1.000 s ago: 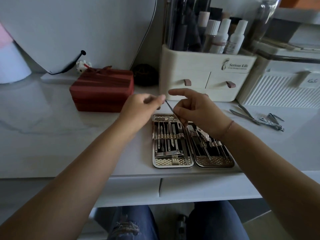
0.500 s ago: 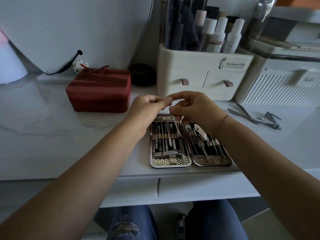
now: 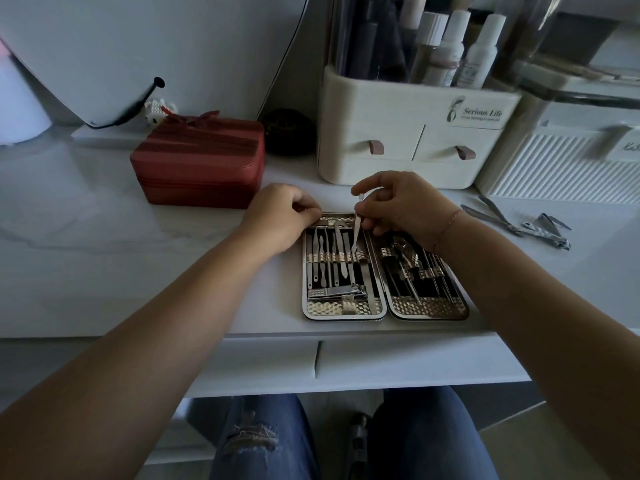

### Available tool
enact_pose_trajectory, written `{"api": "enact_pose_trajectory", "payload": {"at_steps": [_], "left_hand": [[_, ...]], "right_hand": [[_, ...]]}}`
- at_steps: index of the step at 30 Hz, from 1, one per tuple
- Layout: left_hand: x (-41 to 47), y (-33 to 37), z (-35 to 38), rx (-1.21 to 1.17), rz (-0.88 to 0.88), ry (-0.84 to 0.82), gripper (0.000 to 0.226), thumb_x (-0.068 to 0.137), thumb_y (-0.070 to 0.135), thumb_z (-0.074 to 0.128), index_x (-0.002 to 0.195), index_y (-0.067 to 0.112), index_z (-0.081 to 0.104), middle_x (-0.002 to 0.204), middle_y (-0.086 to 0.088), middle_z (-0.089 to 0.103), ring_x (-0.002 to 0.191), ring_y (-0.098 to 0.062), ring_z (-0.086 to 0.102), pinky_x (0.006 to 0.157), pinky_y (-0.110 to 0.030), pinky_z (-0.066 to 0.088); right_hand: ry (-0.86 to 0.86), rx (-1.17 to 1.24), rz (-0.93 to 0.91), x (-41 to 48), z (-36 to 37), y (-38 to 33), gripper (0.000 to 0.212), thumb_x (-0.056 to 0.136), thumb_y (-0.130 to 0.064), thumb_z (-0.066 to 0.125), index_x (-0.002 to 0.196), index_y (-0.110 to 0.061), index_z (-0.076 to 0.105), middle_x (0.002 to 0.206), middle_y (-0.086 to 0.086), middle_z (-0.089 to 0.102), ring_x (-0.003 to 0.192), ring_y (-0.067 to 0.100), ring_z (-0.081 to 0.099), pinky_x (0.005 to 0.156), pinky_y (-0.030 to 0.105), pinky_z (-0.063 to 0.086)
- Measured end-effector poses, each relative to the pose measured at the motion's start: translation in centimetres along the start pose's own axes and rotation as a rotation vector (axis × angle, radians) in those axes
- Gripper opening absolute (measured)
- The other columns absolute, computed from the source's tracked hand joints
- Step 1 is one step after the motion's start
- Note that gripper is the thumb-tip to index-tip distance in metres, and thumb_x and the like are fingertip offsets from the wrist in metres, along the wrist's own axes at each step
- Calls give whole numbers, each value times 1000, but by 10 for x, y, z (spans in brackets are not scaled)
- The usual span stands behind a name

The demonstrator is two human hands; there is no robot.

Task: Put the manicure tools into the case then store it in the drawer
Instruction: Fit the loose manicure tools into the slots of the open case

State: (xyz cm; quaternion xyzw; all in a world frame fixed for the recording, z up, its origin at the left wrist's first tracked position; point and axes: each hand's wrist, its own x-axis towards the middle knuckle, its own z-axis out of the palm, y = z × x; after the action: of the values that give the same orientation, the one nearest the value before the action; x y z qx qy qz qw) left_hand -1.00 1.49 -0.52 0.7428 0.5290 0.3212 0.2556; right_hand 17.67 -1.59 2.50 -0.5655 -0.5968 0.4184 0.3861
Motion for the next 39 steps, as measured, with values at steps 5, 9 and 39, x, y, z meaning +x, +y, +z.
{"api": "enact_pose_trajectory", "payload": {"at_steps": [5,9,39], "left_hand": [[0,0,-1,5,9,2,9,85,19,65,89,18,73,87,5,68,84,-9,61,67,-16,39],[0,0,0,-9,4,8,8,84,19,66,88,17,73,85,5,68,83,-10,62,69,-18,39],[-2,3,-1,-4,-35,32,6,83,20,67,86,17,72,83,4,67,77,-8,59,54,-1,35]], "right_hand": [[-11,-139,-40,1,3,-3,22,83,-3,66,104,-4,63,67,6,63,52,6,59,48,16,49],[-19,-210,-58,0,3,-4,23,81,-7,68,104,-7,66,75,7,66,54,4,58,50,15,47],[-35,-550,-160,-17,2,-3,16,89,-26,60,96,-24,74,85,16,70,67,22,54,68,30,46]]}}
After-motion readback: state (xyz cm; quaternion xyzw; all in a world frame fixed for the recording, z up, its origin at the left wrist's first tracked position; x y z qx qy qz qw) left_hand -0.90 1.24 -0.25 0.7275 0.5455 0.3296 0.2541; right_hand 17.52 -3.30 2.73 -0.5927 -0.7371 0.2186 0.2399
